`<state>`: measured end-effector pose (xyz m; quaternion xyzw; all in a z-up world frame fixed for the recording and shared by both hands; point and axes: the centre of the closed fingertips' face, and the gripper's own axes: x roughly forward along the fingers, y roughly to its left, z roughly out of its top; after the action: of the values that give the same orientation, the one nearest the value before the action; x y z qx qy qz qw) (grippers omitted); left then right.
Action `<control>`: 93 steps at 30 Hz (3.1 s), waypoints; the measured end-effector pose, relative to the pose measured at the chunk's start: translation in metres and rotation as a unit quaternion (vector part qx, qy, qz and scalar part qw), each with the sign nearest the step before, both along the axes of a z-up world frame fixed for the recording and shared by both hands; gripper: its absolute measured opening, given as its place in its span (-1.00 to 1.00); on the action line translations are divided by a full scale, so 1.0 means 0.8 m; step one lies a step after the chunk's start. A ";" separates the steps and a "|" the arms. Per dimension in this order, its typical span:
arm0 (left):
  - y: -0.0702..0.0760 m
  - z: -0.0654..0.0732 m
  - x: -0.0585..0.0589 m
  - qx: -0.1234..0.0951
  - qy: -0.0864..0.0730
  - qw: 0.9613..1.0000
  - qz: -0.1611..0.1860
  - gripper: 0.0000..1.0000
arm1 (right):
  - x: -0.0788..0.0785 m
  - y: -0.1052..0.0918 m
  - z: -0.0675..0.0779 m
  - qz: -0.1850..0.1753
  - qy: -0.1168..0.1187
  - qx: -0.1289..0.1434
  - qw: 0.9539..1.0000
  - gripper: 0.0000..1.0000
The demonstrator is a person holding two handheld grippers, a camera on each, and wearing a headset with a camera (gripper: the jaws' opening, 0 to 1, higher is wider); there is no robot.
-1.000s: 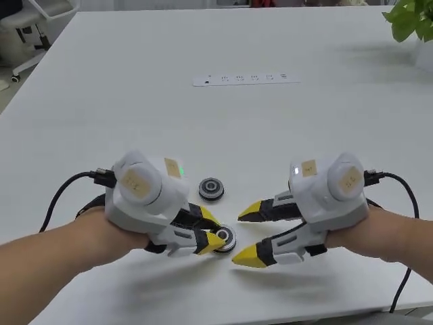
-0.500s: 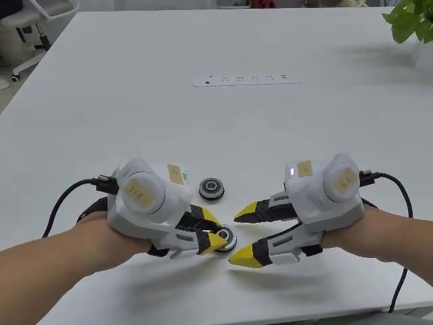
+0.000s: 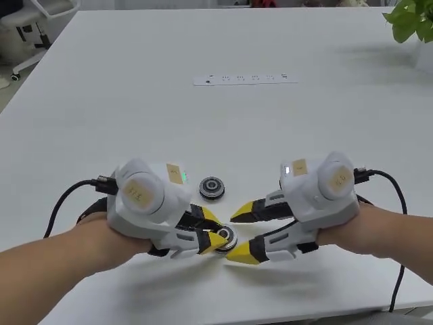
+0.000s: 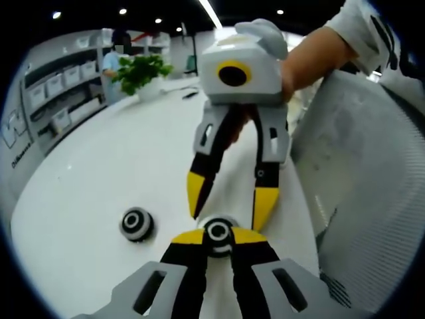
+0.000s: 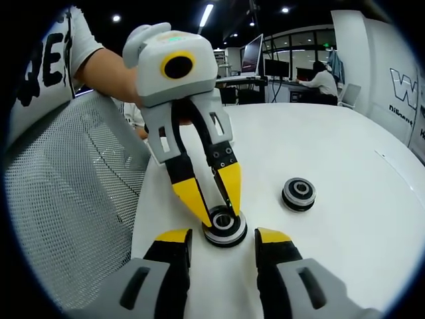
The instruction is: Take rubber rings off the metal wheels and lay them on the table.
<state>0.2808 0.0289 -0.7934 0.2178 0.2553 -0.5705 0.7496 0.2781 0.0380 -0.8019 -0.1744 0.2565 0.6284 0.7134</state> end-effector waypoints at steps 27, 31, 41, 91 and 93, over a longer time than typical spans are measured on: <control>0.001 0.000 0.001 -0.004 -0.001 1.000 0.008 -0.73 | 0.002 0.003 -0.003 -0.014 -0.001 -0.001 1.000 -0.52; 0.001 0.000 0.000 -0.001 -0.007 1.000 0.008 -0.73 | 0.001 0.001 -0.003 -0.013 -0.004 -0.003 1.000 -0.54; 0.002 0.000 -0.001 -0.004 -0.009 1.000 0.011 -0.73 | 0.000 -0.006 -0.002 -0.013 -0.003 -0.006 1.000 -0.61; 0.002 0.000 -0.001 0.001 -0.019 1.000 0.009 -0.74 | 0.016 -0.022 0.002 -0.116 0.129 0.048 0.984 -1.00; 0.002 0.000 0.000 0.000 -0.018 1.000 0.010 -0.74 | 0.018 -0.020 0.008 -0.125 0.145 0.064 0.979 -1.00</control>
<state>0.2807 0.0308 -0.7936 0.2259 0.2439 -0.5591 0.7595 0.2924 0.0224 -0.7956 -0.0019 0.3362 0.5680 0.7512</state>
